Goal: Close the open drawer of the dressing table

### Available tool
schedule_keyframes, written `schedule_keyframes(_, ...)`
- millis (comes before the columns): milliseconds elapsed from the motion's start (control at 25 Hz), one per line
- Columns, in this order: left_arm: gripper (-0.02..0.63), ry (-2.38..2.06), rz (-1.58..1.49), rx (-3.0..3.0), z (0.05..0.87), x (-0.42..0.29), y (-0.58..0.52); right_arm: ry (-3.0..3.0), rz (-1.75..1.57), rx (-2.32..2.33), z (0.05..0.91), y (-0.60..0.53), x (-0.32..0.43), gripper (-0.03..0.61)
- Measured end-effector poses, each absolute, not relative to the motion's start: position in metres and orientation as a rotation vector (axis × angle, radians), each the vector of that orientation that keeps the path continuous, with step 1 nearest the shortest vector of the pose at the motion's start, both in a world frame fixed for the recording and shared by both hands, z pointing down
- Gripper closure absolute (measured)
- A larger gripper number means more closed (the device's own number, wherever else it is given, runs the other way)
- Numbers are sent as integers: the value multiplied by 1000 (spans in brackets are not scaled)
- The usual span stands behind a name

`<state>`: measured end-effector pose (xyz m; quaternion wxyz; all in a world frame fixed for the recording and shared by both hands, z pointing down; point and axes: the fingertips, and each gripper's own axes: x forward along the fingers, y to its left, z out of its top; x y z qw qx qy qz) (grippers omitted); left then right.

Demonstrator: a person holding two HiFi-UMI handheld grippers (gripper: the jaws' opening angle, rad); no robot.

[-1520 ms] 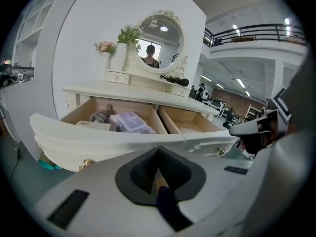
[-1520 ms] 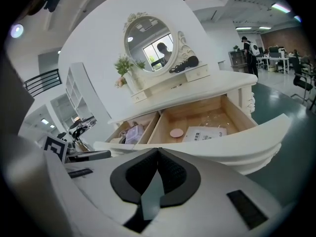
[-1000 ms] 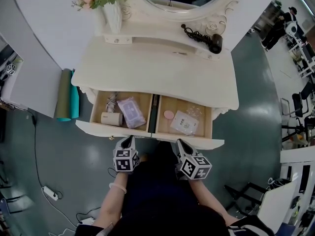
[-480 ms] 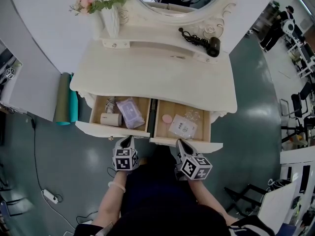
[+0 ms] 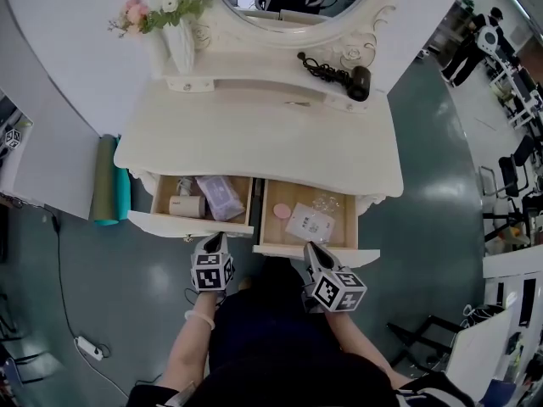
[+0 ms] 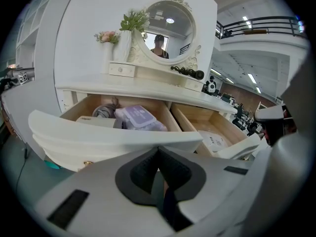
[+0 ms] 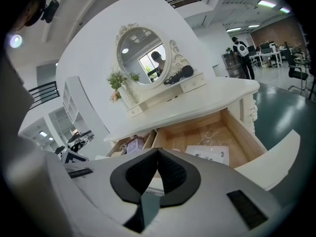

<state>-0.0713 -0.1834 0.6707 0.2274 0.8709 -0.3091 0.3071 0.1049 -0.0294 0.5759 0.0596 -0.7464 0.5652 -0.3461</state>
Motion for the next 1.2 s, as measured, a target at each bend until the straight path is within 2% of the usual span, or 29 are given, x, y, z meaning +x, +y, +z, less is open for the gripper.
schedule_keyframes(1200,595,-889,830,2422,672,-14,-255,1550,-1001,-2280,551,-21,160,567)
